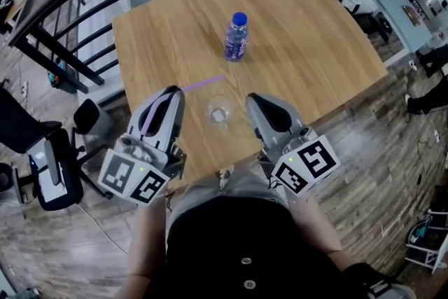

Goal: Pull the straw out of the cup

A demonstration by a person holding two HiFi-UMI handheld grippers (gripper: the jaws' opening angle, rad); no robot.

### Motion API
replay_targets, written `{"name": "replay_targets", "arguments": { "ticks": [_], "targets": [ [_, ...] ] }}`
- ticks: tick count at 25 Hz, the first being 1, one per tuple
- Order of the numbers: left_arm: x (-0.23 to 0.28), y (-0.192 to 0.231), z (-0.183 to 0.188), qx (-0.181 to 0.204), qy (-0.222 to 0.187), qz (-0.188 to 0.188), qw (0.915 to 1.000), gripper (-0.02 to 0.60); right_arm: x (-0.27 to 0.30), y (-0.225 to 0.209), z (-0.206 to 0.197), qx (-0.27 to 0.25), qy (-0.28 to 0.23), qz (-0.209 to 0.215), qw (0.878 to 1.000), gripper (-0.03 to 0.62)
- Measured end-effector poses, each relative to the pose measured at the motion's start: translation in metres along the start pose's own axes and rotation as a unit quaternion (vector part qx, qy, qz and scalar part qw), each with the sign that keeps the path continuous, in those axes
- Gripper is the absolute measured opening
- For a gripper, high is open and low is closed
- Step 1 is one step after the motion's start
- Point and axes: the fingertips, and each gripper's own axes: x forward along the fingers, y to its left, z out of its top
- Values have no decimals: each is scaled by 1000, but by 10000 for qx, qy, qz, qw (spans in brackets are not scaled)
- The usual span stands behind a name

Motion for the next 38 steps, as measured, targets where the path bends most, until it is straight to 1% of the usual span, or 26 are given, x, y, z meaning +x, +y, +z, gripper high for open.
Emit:
{"name": "replay_targets", "arguments": {
  "ticks": [4,13,22,38],
  "targets": [
    [-4,1,2,-62,-110,81,9999,46,2,2,-1,22,-30,11,10000,-2],
    [-5,2,-12,-211,16,84,9997,46,7,3,-10,7,83,78,9999,-2],
    [-4,11,-13,-303,10,66,9995,46,13,7,-14,26,130,119,9998,-2],
    [-2,14,-18,-403,88,-10,9991,46,15,2,-12,0,106,27,9999,-2]
  ]
}}
